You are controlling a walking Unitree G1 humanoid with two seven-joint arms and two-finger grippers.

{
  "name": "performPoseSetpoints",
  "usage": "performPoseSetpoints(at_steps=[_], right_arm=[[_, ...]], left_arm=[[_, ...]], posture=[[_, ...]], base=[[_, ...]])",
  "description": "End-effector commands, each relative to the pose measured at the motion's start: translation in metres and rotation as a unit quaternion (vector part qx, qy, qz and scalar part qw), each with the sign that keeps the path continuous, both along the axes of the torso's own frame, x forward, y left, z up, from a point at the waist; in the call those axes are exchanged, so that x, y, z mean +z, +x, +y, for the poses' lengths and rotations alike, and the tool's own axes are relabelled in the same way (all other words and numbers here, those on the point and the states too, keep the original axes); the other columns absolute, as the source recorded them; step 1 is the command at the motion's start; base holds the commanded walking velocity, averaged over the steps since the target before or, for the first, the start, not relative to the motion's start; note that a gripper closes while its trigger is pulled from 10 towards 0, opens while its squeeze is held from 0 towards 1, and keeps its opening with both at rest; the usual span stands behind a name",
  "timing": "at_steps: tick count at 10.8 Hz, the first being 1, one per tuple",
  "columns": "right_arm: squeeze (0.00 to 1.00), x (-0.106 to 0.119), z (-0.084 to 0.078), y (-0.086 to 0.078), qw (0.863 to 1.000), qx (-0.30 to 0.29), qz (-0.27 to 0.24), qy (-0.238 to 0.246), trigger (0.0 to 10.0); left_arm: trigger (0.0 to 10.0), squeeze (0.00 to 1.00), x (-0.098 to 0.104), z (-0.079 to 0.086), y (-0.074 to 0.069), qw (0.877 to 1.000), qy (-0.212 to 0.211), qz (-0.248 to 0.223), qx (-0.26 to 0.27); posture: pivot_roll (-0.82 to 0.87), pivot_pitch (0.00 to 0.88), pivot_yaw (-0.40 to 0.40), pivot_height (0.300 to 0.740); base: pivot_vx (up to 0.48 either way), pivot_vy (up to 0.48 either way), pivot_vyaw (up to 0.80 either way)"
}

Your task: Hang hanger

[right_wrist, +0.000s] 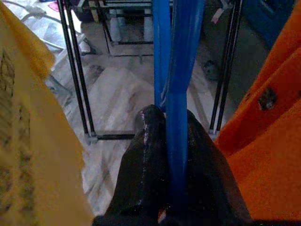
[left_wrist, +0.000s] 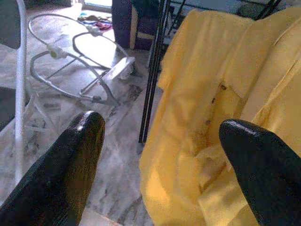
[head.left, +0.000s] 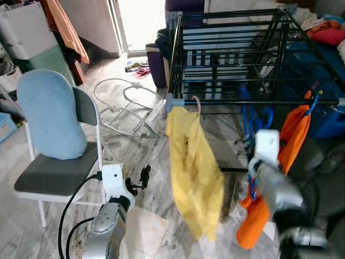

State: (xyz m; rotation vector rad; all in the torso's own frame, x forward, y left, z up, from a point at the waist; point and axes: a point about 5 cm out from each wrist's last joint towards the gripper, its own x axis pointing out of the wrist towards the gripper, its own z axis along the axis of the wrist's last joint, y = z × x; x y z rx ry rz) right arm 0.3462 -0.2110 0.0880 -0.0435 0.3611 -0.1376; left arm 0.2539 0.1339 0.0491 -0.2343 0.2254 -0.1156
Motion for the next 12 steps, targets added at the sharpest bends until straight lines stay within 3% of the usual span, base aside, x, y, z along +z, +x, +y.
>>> performPoseSetpoints(at_steps=[1,2,3,4,5,8,10,12], right_arm=[[0.0,0.009,0.003,0.01,1.0,0.012,-0.007,0.003,10.0],[0.0,0.014,0.003,0.018,1.0,0.02,0.005,0.002,10.0],[0.0,0.015,0.009,0.025,0.999,0.023,0.03,0.036,10.0],[0.0,0.016,0.013,0.027,0.998,0.03,0.035,0.032,10.0],[0.0,0.023,0.026,0.035,0.997,0.058,0.039,0.019,10.0],[0.0,0.026,0.037,0.04,0.996,0.038,0.046,0.069,10.0],[0.0,0.026,0.039,0.041,0.995,0.02,0.047,0.086,10.0],[0.0,0.023,0.029,0.039,0.993,-0.015,0.052,0.107,10.0]], left_arm=[[10.0,0.0,0.003,0.003,0.0,1.0,0.007,-0.001,0.001],[10.0,0.0,0.003,0.003,0.0,1.0,0.007,-0.001,0.001],[10.0,0.0,0.004,0.005,-0.002,1.0,0.01,0.001,0.001],[10.0,0.0,0.004,0.005,-0.002,1.0,0.011,0.001,0.001],[10.0,0.0,0.005,0.01,-0.007,1.0,0.015,0.003,0.006],[10.0,0.0,0.011,0.026,-0.02,0.999,0.035,0.01,0.015],[10.0,0.0,0.016,0.041,-0.028,0.999,0.047,0.014,0.023],[10.0,0.0,0.019,0.045,-0.033,0.998,0.057,0.024,0.015]], posture=[[-0.09,0.0,0.073,0.74],[-0.09,0.0,0.073,0.74],[-0.08,0.0,0.068,0.74],[-0.06,0.0,0.059,0.74],[-0.03,0.0,0.049,0.74],[0.06,0.0,0.047,0.74],[0.11,0.0,0.061,0.74],[0.13,0.0,0.076,0.74]], base=[[0.0,0.0,0.0],[0.0,0.0,0.0],[0.0,0.0,0.0],[0.0,0.0,0.0],[0.0,0.0,0.0],[0.0,0.0,0.0],[0.0,0.0,0.0],[0.0,0.0,0.0]])
